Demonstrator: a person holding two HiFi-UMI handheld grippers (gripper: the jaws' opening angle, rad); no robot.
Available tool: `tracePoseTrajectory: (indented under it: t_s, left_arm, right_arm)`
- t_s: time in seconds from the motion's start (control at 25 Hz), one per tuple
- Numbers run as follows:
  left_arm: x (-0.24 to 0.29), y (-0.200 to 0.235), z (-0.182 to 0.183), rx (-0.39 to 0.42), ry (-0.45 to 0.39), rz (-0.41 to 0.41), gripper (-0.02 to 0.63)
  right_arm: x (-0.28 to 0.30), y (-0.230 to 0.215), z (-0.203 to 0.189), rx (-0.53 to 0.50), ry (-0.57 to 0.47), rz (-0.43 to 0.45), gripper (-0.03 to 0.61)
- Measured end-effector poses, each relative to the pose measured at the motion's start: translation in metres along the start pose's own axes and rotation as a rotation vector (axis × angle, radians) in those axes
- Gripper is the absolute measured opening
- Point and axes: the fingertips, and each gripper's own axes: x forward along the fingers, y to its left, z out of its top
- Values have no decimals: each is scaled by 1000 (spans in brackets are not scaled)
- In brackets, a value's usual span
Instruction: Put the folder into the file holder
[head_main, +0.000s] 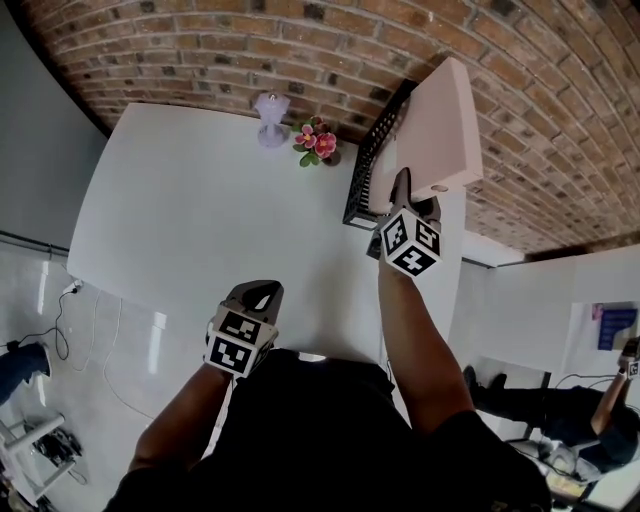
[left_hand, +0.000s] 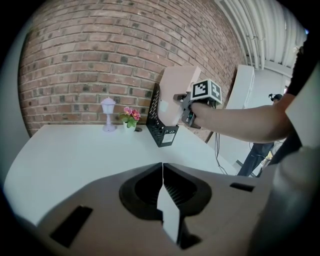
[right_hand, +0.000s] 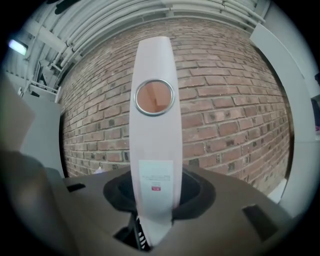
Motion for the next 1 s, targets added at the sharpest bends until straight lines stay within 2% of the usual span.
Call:
tracePoseTrajectory:
  t_s: [0.12,0.28,0.44,0.6,0.88,1.0]
  left_arm:
    - [-5,6,-2,-1,1,19,6]
    - [-10,13,-11,-27,15,45,6]
    - [-9,19,-13,-36,15,48,6]
    - [-3,15,-7,-28,8,29,6]
    - [5,6,8,10,-7,-9,6]
    - [6,0,13,18,-14,-26,6]
  right_arm:
    - [7,2,-21,-10,37,-14,154]
    - [8,1,-49,-81,96,-12,170]
    - [10,-1,-62,-89,141,-18,176]
    - [13,-2,-93,-87,306,-11,205]
    - [-1,1,-102,-98,375,43,283]
    - [-15,2,-107,-102,407,71,291]
